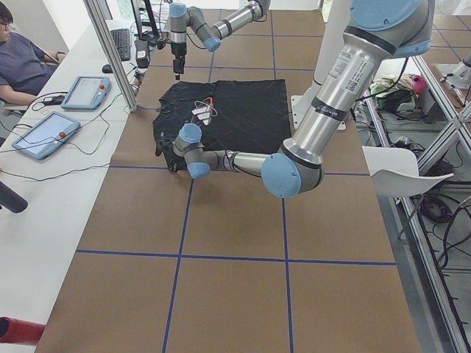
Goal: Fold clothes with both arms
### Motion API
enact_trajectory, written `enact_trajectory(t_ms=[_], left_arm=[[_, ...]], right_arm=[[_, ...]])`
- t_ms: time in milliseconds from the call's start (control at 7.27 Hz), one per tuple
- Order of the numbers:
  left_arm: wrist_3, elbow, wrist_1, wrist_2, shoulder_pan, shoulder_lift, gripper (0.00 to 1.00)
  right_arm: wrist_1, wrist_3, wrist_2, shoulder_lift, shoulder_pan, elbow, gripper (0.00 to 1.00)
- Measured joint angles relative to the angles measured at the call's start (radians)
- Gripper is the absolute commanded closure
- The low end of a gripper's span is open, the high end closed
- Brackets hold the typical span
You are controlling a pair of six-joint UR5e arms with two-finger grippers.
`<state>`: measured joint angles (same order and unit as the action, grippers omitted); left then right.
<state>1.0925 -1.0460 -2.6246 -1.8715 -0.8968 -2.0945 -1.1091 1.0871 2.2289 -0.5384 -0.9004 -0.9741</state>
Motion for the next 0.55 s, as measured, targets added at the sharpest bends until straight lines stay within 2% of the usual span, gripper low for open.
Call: enact_trajectory(t_ms=[138, 550], left_arm=[[0.001, -0.001, 0.0, 0.0, 0.0, 0.0, 1.0], [0.001, -0.004, 0.0, -0.001, -0.003, 0.002, 1.0]], right_arm=[[0.0, 0.0, 0.0, 0.0, 0.0, 0.0, 0.0], [0.0, 0.004, 0.0, 0.0, 0.002, 0.0, 0.0]])
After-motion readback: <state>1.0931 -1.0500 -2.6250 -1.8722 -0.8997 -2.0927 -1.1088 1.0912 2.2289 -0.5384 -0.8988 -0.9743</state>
